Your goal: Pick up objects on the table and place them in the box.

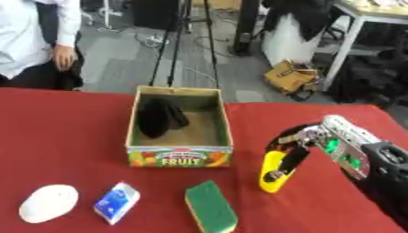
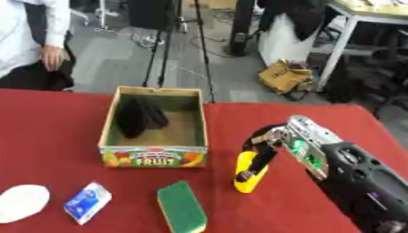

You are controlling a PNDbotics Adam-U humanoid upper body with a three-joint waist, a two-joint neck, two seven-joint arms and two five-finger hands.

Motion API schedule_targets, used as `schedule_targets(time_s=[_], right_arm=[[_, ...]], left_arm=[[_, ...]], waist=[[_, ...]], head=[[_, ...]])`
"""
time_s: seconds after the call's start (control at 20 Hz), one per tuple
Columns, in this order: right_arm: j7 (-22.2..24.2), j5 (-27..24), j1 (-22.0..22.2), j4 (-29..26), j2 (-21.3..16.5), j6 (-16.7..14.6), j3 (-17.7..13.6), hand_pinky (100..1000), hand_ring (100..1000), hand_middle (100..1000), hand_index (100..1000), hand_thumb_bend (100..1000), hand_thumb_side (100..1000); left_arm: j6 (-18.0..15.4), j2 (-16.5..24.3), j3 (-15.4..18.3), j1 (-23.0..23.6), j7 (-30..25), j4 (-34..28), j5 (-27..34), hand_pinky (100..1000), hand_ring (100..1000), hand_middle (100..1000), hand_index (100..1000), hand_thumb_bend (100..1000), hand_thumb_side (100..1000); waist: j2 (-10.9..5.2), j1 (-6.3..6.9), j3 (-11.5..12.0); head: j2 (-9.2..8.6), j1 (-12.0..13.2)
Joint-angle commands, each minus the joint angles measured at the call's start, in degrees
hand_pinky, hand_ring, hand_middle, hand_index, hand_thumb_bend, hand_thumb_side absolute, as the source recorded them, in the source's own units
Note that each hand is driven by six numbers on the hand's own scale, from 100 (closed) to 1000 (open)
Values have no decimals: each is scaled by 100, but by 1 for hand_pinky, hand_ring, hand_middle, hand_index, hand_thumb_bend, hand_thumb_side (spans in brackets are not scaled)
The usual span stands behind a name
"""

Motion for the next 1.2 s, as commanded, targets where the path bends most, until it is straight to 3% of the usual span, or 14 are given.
schedule_targets(time_s=[0.05, 1.2], right_arm=[[11, 25, -89, -112, -159, -16, -16, 905, 989, 1000, 1000, 556, 597], [11, 49, -24, -196, -197, 20, 72, 922, 1000, 1000, 1000, 607, 654]], left_arm=[[11, 118, 74, -52, -17, -81, -28, 937, 953, 806, 863, 100, 1000], [17, 115, 80, -40, -64, -81, -16, 936, 950, 803, 862, 100, 1000]], waist=[[-112, 48, -12], [-117, 54, -51]], head=[[-35, 1], [-34, 11]])
